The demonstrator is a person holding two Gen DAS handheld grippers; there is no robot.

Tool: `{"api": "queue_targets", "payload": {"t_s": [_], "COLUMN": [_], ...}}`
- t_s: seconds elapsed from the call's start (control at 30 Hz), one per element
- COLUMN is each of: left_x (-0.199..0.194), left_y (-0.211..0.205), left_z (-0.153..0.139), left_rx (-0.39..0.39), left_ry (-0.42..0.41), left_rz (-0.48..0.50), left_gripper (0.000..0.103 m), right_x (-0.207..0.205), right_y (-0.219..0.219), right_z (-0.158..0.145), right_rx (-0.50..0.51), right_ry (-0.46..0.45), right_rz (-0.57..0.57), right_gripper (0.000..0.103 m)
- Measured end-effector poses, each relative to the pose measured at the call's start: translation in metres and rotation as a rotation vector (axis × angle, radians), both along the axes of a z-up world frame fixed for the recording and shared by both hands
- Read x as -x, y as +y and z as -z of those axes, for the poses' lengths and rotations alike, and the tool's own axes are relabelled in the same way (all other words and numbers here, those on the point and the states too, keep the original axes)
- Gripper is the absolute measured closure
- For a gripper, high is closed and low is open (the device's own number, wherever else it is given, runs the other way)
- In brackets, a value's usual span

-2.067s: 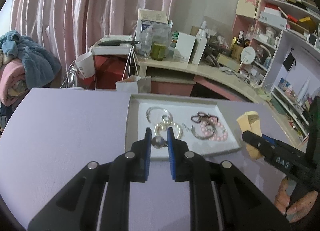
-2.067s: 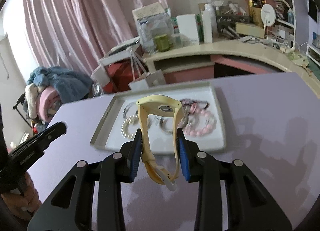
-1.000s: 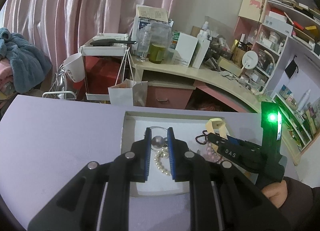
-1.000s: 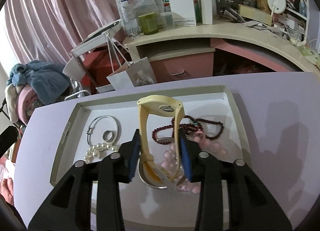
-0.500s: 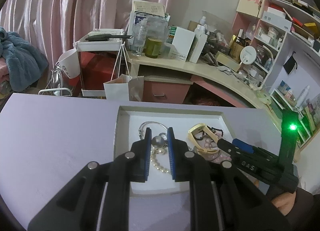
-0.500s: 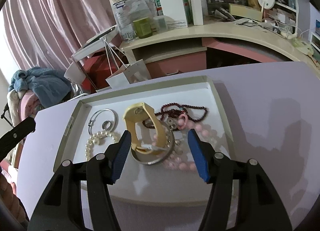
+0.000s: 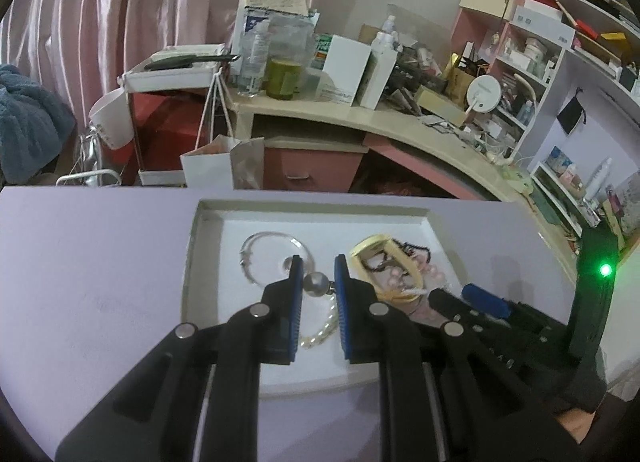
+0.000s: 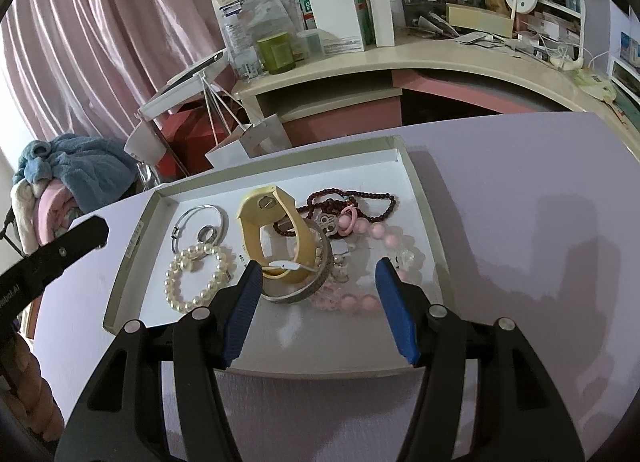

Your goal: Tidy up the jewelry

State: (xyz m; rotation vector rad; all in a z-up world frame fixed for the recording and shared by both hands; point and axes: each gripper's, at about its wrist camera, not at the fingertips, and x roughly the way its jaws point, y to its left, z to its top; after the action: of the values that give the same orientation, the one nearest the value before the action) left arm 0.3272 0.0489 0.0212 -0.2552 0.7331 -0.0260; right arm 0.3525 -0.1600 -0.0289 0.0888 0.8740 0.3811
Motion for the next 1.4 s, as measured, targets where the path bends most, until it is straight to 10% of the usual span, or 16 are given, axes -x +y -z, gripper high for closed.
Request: {"api": "queue_targets", "payload": {"t_s": [0.17, 0.6, 1.03, 1.4], "left_x": [-0.002, 0.028, 0.095, 0.160], "left_y": [-0.007, 0.015, 0.020, 0.010], "left_z": [-0.001, -0.004, -0.008, -0.005], "left_rx": [-0.010, 0.002, -0.059, -0.046], "left_ry": [0.000, -0.021, -0.094, -0.103], "left_rz": [0.004, -0.046, -0.126, -0.181], "left_gripper": [0.051, 0.037, 0.002, 0.002], "right_x": [0.003, 0.011, 0.065, 0.125], "right_y": [-0.002, -0.010, -0.022, -0.034], "right_z": [0.000, -0.006, -0.038, -0.057], "right_rx": [0.001, 0.009, 0.014, 0.030], "right_ry": [0.004, -0.003, -0.210, -0.320], "right_rz": [0.002, 0.018, 0.042, 0.050], "right_gripper": [0.042, 0.041, 0.001, 0.001]}}
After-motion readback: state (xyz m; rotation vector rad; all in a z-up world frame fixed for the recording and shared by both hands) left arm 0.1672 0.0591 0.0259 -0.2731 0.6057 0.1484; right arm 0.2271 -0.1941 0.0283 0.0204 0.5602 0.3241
